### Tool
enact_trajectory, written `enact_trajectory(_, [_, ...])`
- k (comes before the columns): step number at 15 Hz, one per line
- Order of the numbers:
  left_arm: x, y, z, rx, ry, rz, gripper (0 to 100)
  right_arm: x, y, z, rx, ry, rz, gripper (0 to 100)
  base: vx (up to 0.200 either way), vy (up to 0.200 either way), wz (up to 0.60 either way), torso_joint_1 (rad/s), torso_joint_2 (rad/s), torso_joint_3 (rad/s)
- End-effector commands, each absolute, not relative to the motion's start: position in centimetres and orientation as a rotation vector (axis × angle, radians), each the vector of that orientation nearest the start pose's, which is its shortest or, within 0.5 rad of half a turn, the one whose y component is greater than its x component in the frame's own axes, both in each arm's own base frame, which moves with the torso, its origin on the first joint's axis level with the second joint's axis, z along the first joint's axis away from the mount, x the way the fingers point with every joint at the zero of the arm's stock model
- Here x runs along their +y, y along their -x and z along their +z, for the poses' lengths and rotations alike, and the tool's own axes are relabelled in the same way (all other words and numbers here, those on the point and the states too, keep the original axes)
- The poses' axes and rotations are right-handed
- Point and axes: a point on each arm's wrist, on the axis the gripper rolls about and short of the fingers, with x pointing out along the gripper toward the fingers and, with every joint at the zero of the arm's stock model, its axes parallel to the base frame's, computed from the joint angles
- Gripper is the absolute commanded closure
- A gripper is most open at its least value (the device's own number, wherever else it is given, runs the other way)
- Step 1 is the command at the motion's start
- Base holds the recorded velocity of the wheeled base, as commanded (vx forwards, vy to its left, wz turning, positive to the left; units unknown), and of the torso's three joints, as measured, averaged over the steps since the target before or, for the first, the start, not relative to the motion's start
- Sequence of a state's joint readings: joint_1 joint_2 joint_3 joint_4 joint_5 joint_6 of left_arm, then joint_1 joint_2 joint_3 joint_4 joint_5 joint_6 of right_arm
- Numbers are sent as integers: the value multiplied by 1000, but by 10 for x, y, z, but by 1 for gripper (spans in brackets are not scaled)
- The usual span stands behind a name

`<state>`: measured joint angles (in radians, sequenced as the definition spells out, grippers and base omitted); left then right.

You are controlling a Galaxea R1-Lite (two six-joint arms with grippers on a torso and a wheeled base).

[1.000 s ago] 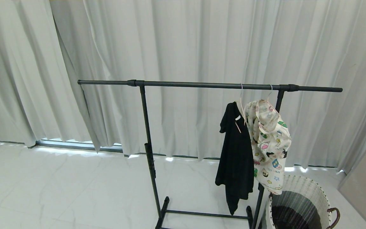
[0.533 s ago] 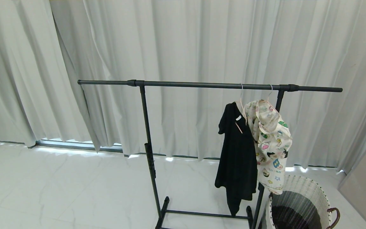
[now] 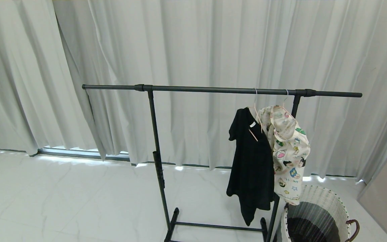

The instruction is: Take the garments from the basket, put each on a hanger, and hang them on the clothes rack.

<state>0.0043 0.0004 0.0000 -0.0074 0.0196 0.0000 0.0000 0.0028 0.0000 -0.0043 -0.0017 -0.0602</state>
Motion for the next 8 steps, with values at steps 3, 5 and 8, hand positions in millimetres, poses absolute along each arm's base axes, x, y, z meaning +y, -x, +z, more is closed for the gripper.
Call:
enact_trajectory(3, [0,23,76,-8,0,25,0,0,23,76,-3,61,-2,0,0,0,0,0,0,0])
enact_trajectory(5, [0,23,76,-8,0,25,0,0,23,76,-3,61,-2,0,0,0,0,0,0,0])
enact_trajectory(8, [0,23,76,-8,0,25,0,0,23,76,-3,61,-2,0,0,0,0,0,0,0])
